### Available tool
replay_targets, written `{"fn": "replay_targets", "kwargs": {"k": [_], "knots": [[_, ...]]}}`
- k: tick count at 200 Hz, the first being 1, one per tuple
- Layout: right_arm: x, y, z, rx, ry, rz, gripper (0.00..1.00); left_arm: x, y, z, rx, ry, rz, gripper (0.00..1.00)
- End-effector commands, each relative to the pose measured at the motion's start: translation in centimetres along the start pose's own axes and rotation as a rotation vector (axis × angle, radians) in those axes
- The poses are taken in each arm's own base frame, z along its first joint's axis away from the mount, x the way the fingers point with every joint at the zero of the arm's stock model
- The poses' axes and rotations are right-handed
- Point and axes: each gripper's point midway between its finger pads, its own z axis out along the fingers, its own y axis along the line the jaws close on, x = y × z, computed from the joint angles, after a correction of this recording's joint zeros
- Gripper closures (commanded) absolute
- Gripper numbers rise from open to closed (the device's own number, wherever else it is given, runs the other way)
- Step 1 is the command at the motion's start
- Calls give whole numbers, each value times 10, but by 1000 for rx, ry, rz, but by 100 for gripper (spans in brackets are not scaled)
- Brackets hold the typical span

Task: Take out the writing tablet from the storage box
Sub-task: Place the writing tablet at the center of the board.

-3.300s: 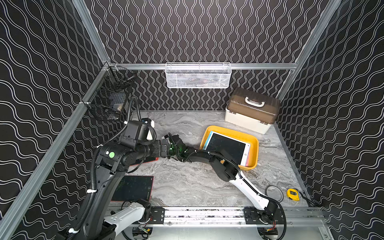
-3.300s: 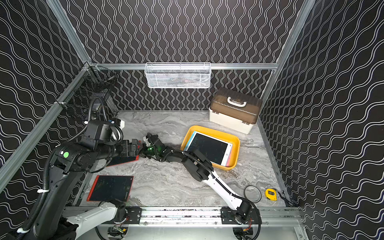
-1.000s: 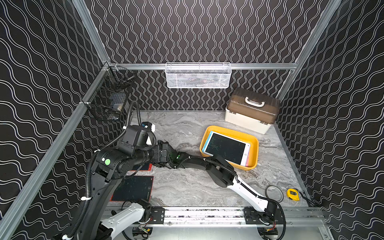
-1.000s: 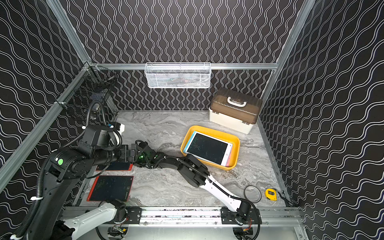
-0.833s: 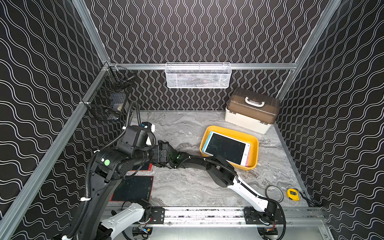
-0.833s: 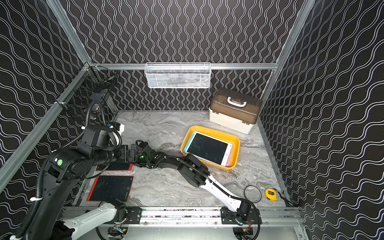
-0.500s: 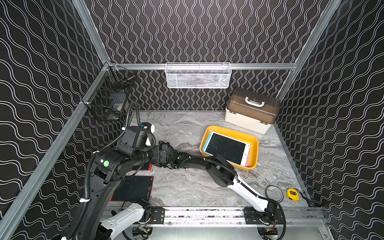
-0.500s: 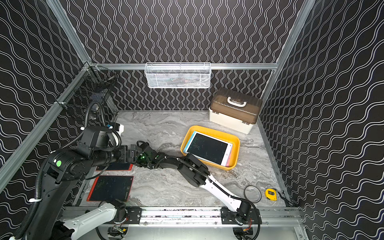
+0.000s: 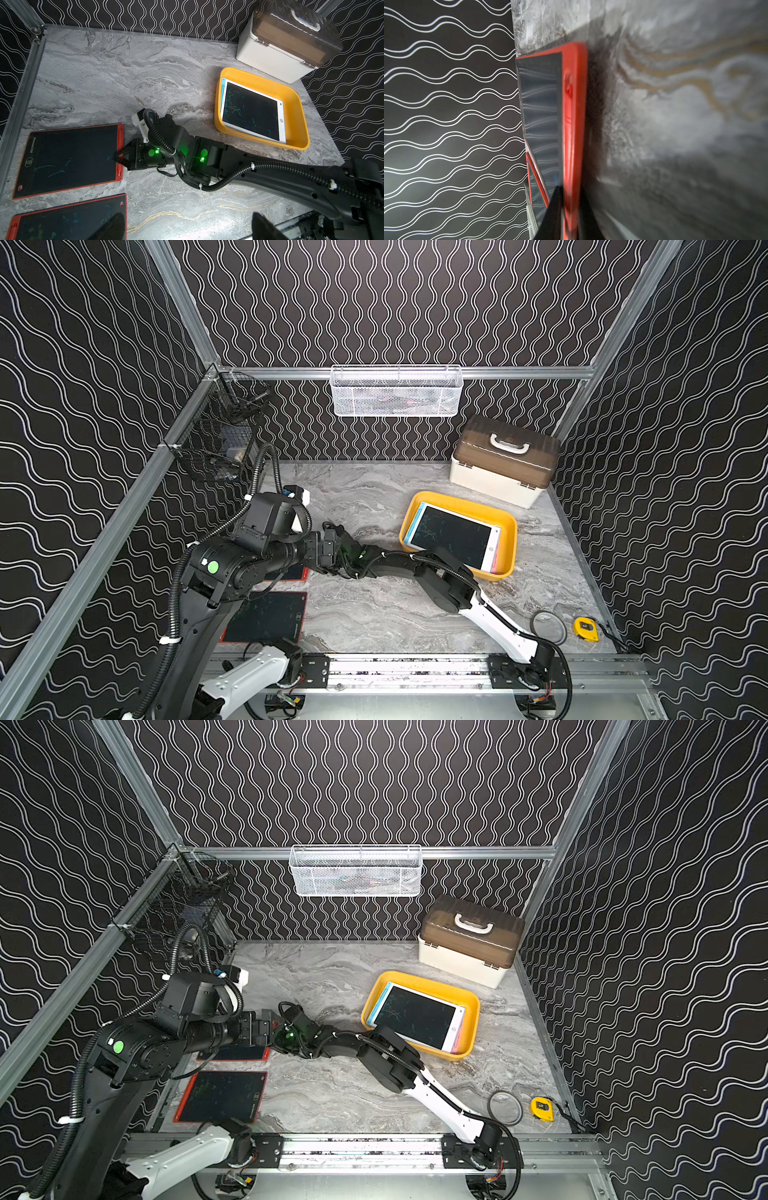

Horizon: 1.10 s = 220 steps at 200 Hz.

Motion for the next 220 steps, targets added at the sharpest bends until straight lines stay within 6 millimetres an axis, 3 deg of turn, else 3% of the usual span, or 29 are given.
{"fn": "replay_targets", "kwargs": {"k": [1, 38, 72, 115, 135, 159, 189, 220], "knots": [[-1, -35, -3, 136, -13, 54, 77, 1, 1, 0, -2, 3, -3, 1], [-7, -22, -9, 139, -14, 16, 50, 1, 2, -2, -8, -3, -4, 1], [-16, -16, -30, 295, -12, -58, 44, -2, 1, -5, -3, -20, 0, 1], [-21, -21, -79, 477, -51, -14, 38, -7, -2, -12, 19, -61, 1, 1], [-22, -10, -107, 479, -101, -2, 35, -7, -5, -13, 38, -72, -2, 1], [-29, 14, -165, 517, -198, -86, 34, -2, -8, -7, 67, -67, -1, 1], [-43, 55, -269, 559, -391, -205, 32, -3, -19, 10, 120, -42, -18, 1], [-51, 63, -370, 686, -559, -294, 23, -15, -33, 28, 172, -28, -24, 1]]}}
